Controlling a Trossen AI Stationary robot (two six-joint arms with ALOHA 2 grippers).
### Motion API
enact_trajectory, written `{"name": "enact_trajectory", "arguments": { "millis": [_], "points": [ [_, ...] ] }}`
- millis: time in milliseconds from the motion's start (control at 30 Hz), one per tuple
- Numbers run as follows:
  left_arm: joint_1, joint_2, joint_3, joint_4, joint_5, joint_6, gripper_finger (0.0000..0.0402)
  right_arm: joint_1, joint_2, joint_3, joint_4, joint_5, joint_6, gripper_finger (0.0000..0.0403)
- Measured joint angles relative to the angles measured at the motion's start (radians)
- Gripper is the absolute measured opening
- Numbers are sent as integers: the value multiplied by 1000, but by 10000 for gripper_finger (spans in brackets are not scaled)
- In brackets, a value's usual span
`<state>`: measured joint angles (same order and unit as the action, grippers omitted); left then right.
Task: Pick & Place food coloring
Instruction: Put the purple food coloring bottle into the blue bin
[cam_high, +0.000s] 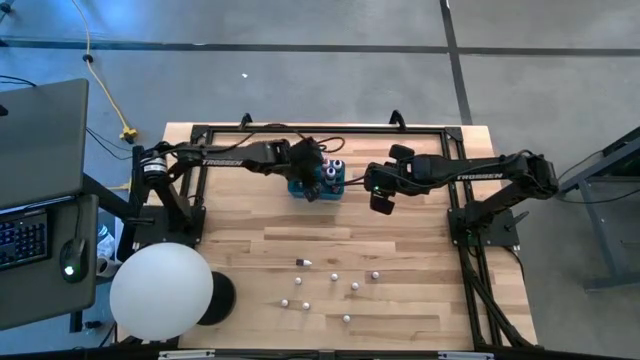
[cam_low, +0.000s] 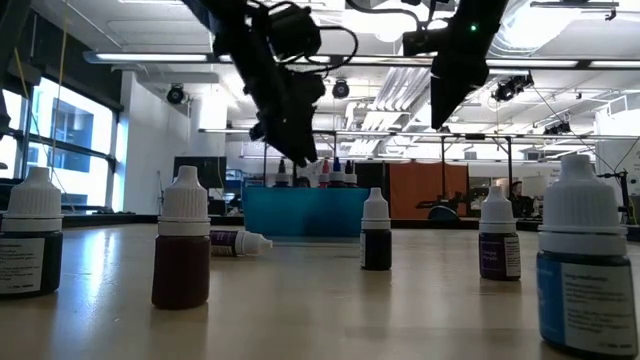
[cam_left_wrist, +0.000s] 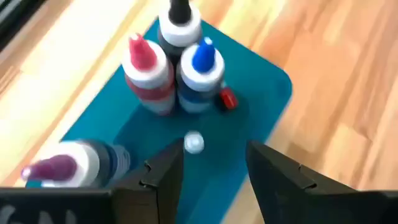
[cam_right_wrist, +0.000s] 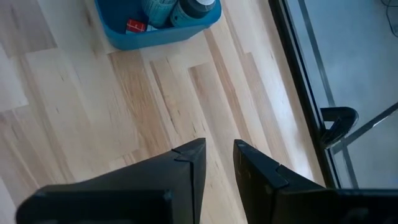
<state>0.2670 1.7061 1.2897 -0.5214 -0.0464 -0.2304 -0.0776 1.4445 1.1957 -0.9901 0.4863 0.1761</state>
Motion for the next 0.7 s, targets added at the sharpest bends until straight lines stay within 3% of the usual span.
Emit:
{"name": "enact_trajectory", "arguments": {
  "millis": [133, 333, 700],
  "points": [
    [-30, -9, 33, -124, 3, 14, 168, 0, 0, 0, 0, -27, 0, 74],
    [-122, -95, 33, -235, -92, -47, 168, 0, 0, 0, 0, -52, 0, 74],
    [-355, -172, 28, -259, -180, -126, 168, 0, 0, 0, 1, -51, -1, 74]
  ]
}}
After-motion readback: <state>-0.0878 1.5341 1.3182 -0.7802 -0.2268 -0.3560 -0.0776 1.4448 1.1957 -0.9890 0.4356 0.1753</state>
